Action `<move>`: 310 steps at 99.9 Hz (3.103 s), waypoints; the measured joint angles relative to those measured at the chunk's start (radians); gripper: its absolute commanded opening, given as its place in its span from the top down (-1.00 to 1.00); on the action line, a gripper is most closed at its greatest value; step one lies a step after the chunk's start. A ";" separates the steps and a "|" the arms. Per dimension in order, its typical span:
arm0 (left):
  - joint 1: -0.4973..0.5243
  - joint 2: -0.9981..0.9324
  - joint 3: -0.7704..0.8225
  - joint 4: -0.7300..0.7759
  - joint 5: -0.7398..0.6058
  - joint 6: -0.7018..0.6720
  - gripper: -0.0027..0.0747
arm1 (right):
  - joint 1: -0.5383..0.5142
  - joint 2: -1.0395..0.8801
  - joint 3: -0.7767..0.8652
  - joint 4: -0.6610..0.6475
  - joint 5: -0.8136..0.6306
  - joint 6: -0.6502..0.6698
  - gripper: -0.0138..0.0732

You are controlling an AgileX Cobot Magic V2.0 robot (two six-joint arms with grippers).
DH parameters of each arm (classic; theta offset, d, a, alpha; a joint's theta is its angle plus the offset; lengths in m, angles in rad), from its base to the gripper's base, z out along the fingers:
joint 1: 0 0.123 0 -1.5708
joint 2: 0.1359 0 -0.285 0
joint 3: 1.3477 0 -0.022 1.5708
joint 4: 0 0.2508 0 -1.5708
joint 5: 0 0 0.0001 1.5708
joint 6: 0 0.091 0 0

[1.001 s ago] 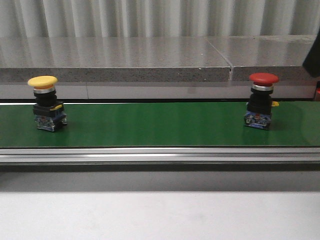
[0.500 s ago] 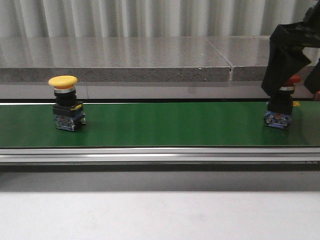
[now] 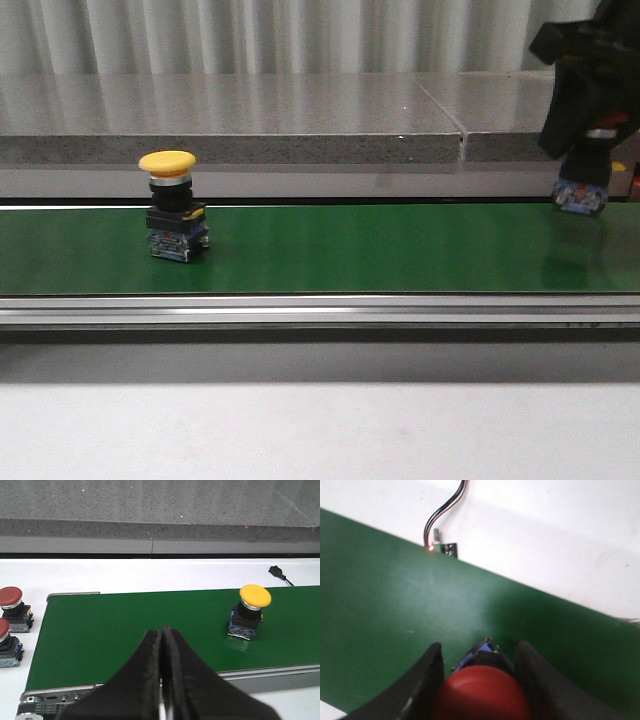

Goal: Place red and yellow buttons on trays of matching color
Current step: 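Lift the red button with the right gripper into the red tray, then move the right gripper onto the yellow button on the belt and grasp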

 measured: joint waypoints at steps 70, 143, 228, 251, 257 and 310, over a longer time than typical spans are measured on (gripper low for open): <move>0.000 0.000 0.000 0.000 0.000 0.000 0.98 | -0.423 0.439 -0.580 -0.018 0.093 0.000 0.32; 0.000 0.000 0.000 0.000 0.000 0.000 0.98 | -0.455 0.644 -0.666 -0.032 0.056 0.000 0.04; 0.000 0.000 0.000 0.000 0.000 0.000 0.98 | -0.442 0.435 -0.760 -0.018 0.195 -0.011 -0.63; 0.000 0.000 0.000 0.000 0.000 0.000 0.98 | -0.395 0.332 -0.730 -0.011 0.396 -0.017 -0.63; 0.000 0.000 0.000 0.000 0.000 0.000 0.98 | -0.375 0.308 -0.692 -0.011 0.411 -0.018 -0.63; 0.000 0.000 0.000 0.000 0.000 0.000 0.98 | -0.158 -0.041 -0.141 -0.007 0.308 -0.026 -0.63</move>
